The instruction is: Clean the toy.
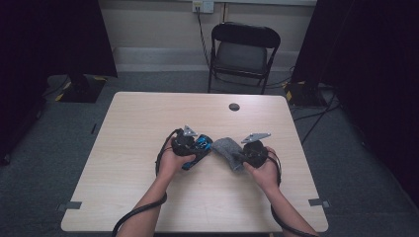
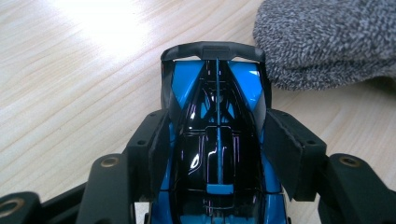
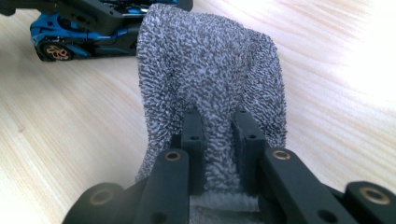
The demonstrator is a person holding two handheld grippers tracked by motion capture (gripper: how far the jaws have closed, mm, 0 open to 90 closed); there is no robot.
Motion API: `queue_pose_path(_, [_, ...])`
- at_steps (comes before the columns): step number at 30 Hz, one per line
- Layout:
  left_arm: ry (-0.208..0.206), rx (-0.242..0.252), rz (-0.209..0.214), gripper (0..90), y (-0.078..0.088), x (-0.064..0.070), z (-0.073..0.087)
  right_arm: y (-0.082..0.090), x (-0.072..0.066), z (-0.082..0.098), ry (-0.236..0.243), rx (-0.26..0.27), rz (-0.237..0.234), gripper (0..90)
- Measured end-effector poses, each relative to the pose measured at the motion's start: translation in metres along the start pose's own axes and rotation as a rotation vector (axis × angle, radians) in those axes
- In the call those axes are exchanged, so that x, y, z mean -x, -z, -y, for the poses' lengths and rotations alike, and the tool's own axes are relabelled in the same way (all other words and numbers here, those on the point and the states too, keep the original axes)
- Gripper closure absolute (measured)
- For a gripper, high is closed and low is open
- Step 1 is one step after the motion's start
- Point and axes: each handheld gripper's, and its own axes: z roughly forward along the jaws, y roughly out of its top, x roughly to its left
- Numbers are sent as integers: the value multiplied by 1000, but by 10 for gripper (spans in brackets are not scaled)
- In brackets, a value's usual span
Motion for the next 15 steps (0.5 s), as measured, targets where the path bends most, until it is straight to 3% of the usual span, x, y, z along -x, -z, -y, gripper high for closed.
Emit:
queue_pose_path(8, [4, -4, -4, 420, 2, 0, 2, 5, 2, -3, -12, 13, -53, 785])
queue_pose_path(13, [10, -13, 1, 420, 3, 0, 2, 17, 10, -3, -48, 65, -45, 787])
queue_pose_path(15, [11, -13, 2, 420, 3, 0, 2, 19, 14, -2, -65, 72, -19, 787])
